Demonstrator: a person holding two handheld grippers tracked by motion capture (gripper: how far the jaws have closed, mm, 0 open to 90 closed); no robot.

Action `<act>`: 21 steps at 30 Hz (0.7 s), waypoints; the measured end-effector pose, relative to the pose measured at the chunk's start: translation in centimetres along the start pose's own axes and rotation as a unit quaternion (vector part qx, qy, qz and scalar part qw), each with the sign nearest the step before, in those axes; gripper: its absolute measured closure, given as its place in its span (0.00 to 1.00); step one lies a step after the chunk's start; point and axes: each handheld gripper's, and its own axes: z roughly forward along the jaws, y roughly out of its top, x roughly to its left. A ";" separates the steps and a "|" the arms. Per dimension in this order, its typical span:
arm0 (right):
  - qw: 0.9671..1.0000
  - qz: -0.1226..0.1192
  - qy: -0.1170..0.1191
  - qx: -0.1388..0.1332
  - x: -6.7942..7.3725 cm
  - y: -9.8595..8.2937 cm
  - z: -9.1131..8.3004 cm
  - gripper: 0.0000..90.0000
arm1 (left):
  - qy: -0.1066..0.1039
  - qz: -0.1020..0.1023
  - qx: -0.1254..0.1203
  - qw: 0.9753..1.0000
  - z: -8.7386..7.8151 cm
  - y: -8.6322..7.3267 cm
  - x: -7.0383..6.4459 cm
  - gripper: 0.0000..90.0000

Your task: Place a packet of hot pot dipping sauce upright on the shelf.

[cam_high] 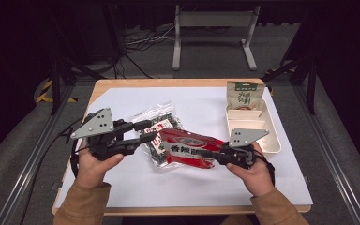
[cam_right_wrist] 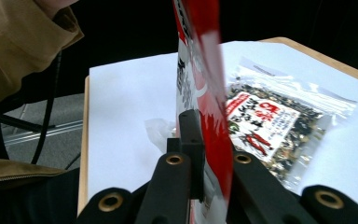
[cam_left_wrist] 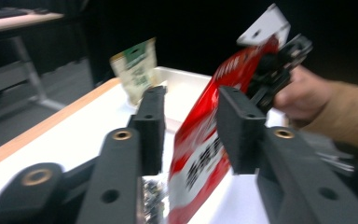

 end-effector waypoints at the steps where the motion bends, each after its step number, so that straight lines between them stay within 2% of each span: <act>1: 1.000 0.001 -0.002 0.002 -0.2 0.1 -0.2 1.00 | 0.005 0.000 0.004 1.000 -0.2 -0.2 0.2 0.64; 4: 1.000 0.002 -0.007 0.007 -0.8 0.6 -0.9 1.00 | 0.024 -0.005 0.008 1.000 -0.8 -0.9 0.7 0.58; 6: 1.000 0.002 -0.010 0.011 -1.1 0.8 -1.3 1.00 | 0.028 -0.004 0.012 1.000 -0.9 -1.1 0.8 0.57; 8: 1.000 0.000 -0.017 0.015 -1.5 1.1 -1.8 1.00 | 0.030 -0.004 0.021 0.999 -1.0 -1.4 0.9 0.56; 11: 1.000 0.003 -0.022 0.016 -2.0 1.4 -2.4 1.00 | 0.039 0.003 0.048 0.998 -0.8 -1.9 1.0 0.53; 14: 0.999 0.004 -0.029 0.016 -2.4 1.8 -3.0 1.00 | 0.045 -0.003 0.064 0.997 -0.7 -2.4 1.4 0.50; 21: 0.999 0.007 -0.047 0.017 -3.5 3.2 -4.6 1.00 | 0.080 -0.028 0.081 0.993 -0.6 -3.7 3.1 0.48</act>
